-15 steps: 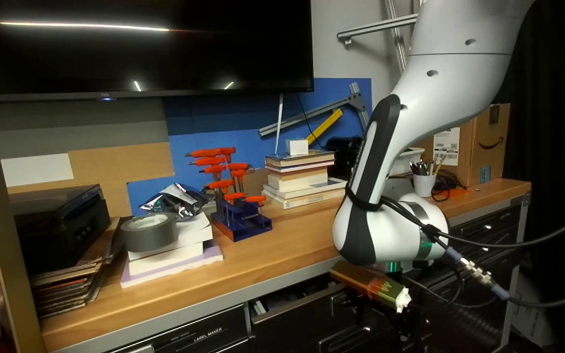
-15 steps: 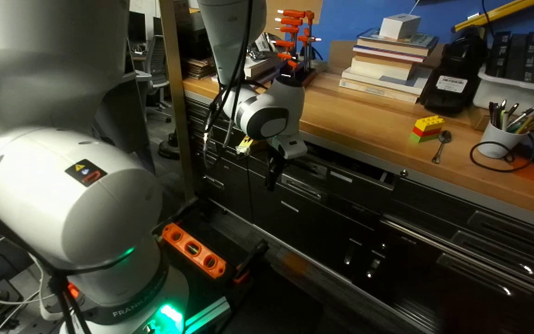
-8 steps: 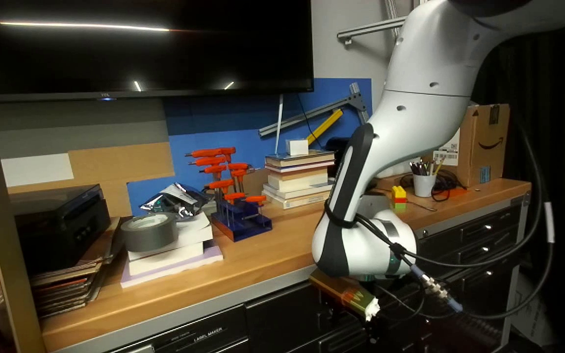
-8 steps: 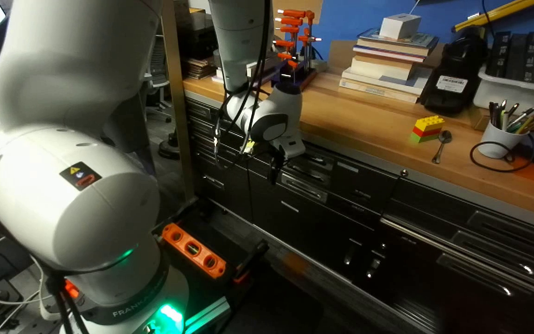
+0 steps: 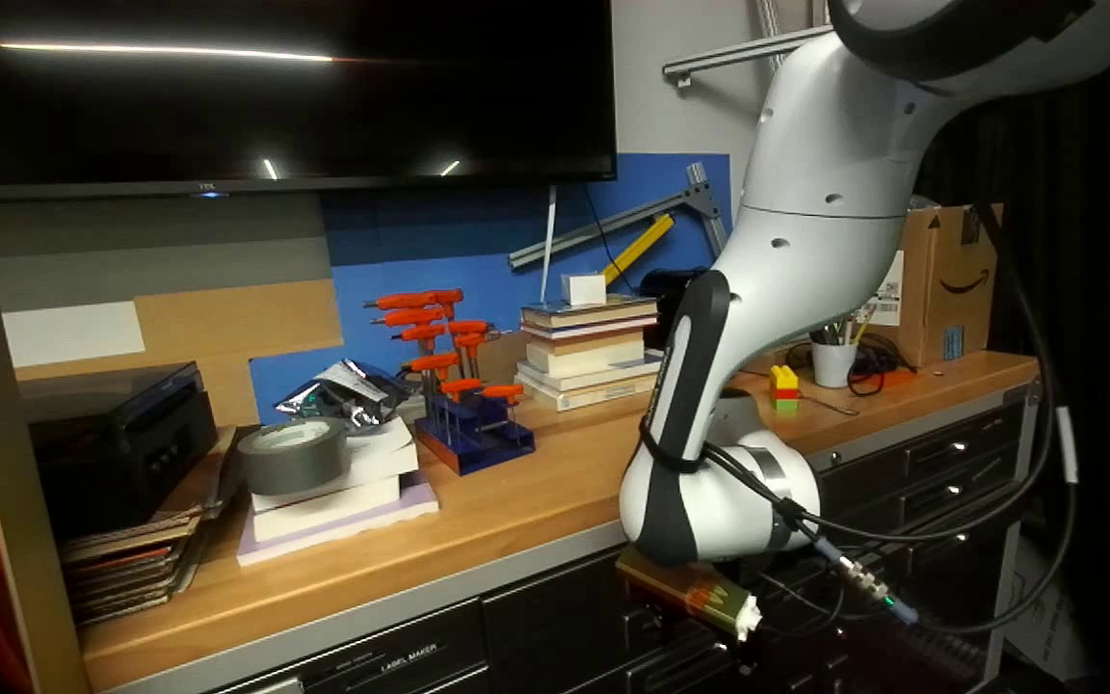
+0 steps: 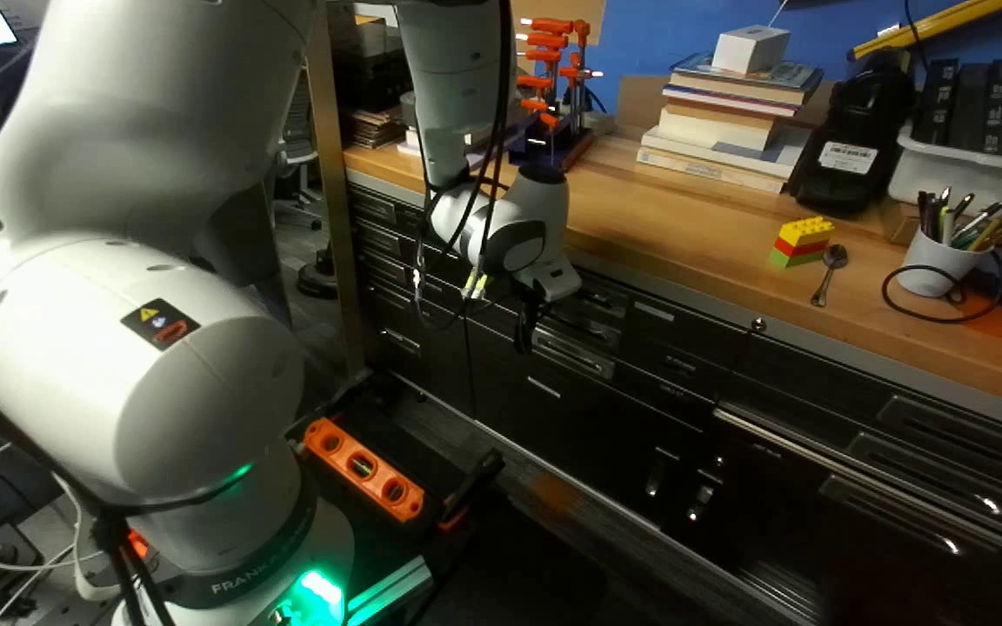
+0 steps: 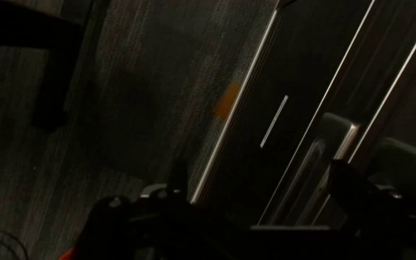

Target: Put the black objects on the tabletop in the open drawer and then close the drawer

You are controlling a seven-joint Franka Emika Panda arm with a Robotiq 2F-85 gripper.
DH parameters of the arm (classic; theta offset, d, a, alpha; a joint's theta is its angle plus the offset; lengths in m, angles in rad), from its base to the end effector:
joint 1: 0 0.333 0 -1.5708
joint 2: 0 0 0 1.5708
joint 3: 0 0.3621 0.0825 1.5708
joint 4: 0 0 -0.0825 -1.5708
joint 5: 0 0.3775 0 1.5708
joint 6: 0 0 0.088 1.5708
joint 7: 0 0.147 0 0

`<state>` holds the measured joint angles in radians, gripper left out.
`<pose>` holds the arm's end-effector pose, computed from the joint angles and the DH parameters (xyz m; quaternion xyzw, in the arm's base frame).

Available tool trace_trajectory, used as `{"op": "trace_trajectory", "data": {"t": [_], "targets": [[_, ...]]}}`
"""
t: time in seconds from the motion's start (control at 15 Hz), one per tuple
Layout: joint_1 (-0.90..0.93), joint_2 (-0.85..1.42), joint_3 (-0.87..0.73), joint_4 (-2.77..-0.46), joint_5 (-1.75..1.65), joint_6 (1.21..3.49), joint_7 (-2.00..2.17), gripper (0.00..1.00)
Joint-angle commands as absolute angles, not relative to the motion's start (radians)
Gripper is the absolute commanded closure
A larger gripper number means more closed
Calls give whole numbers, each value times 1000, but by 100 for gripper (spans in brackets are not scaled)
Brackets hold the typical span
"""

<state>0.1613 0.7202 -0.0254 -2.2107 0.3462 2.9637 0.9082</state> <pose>0.5478 0.0529 0.0546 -0.8507 0.5248 -0.0027 0.0305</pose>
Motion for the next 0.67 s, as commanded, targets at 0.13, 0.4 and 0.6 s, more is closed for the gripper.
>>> {"op": "trace_trajectory", "data": {"t": [0.13,0.4,0.6], "targets": [[330,566,-282,-2377,136,2824,869,0],[387,378,-433,-2535,-85,2783,811,0],[424,222,-543,-2629,-258,2759,753,0]]}}
